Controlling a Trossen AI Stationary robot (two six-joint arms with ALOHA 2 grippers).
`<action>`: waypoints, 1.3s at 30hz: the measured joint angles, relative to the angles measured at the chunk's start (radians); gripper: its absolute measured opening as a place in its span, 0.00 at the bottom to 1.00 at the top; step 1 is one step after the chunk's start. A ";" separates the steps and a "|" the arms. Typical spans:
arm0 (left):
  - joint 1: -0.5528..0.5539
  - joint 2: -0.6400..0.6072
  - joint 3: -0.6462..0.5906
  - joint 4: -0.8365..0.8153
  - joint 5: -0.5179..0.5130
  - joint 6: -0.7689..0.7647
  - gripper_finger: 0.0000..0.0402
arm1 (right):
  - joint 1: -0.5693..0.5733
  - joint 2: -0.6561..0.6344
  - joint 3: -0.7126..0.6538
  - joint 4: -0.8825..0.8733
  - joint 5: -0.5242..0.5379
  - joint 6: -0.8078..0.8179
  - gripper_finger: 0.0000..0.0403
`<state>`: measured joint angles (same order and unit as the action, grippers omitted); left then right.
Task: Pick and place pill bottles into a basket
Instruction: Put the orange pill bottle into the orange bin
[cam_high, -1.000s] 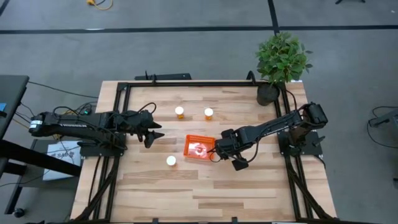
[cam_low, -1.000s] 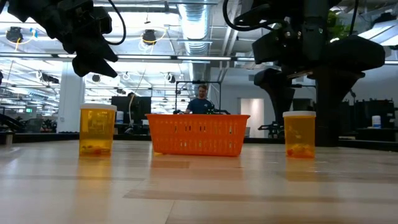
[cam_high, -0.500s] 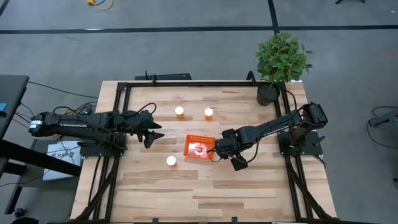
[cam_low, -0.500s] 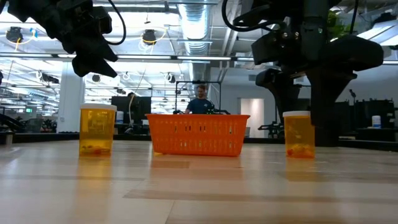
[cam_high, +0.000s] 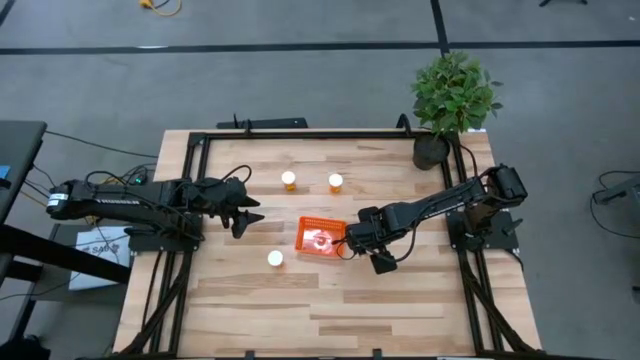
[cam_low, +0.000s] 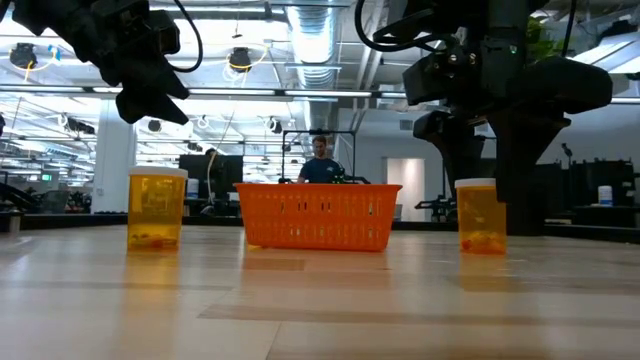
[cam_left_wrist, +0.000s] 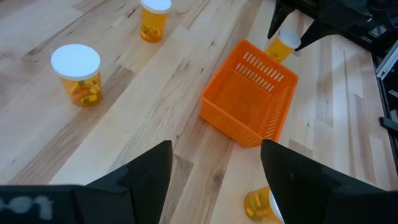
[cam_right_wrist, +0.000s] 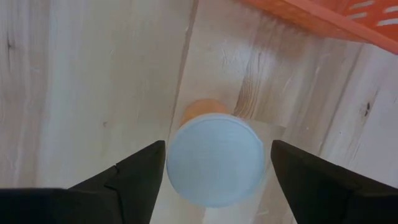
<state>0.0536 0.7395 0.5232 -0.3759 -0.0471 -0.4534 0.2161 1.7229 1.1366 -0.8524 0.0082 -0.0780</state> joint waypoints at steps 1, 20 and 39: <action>0.000 0.000 0.000 0.000 0.000 0.000 0.59 | 0.000 0.000 0.000 0.000 0.000 0.000 0.70; 0.000 0.000 0.000 0.000 0.011 -0.002 0.59 | 0.006 -0.001 0.000 0.000 -0.008 0.001 0.53; 0.000 0.000 0.000 0.000 0.015 -0.011 0.59 | -0.025 -0.001 0.147 -0.152 -0.005 -0.028 0.53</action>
<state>0.0536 0.7395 0.5232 -0.3759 -0.0322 -0.4641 0.1913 1.7222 1.2833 -1.0045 0.0029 -0.1057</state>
